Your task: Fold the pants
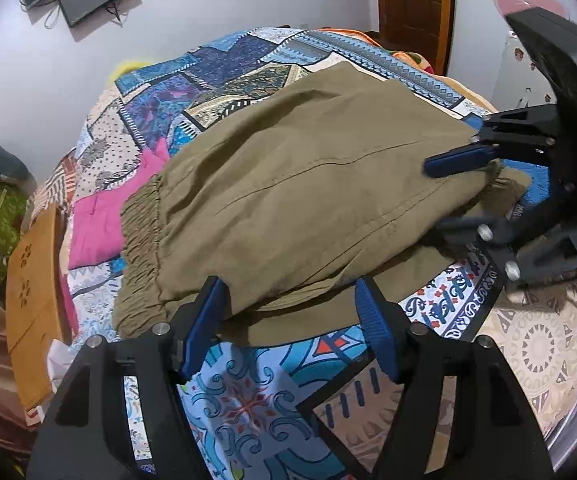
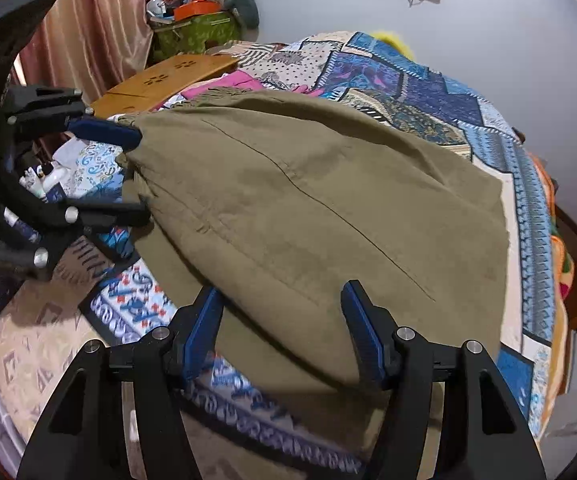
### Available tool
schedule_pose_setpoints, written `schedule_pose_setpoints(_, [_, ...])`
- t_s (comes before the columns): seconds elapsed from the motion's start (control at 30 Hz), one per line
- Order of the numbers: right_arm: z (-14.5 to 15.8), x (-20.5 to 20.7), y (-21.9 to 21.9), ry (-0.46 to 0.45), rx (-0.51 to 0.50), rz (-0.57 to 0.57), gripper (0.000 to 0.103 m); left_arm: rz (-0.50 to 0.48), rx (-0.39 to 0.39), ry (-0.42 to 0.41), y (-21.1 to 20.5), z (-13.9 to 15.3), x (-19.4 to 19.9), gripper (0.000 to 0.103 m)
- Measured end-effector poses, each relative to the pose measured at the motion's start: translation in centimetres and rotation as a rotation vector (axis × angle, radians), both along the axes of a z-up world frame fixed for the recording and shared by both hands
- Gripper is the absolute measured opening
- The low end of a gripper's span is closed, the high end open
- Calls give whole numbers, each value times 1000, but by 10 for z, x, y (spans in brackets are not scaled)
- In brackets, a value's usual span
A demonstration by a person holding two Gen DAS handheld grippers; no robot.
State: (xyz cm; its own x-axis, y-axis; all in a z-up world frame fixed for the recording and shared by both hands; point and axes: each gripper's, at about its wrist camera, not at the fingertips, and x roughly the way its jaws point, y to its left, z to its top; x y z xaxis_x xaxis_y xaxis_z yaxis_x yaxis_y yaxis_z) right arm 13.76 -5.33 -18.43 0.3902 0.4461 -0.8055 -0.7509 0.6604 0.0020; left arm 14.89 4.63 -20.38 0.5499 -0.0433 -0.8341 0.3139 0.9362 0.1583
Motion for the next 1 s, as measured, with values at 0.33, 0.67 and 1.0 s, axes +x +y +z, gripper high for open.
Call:
schedule_pose_setpoints(0.33, [17, 6, 0, 24, 137, -28, 9, 5, 22, -41, -6, 0, 11, 59])
schedule_pose_setpoints(0.67, [24, -10, -7, 33, 151, 2, 8, 9, 0, -33, -1, 4, 0, 24])
schedule_pose_setpoints(1.0, [14, -16, -11, 66, 140, -29, 20, 74, -55, -5, 23, 4, -30, 34])
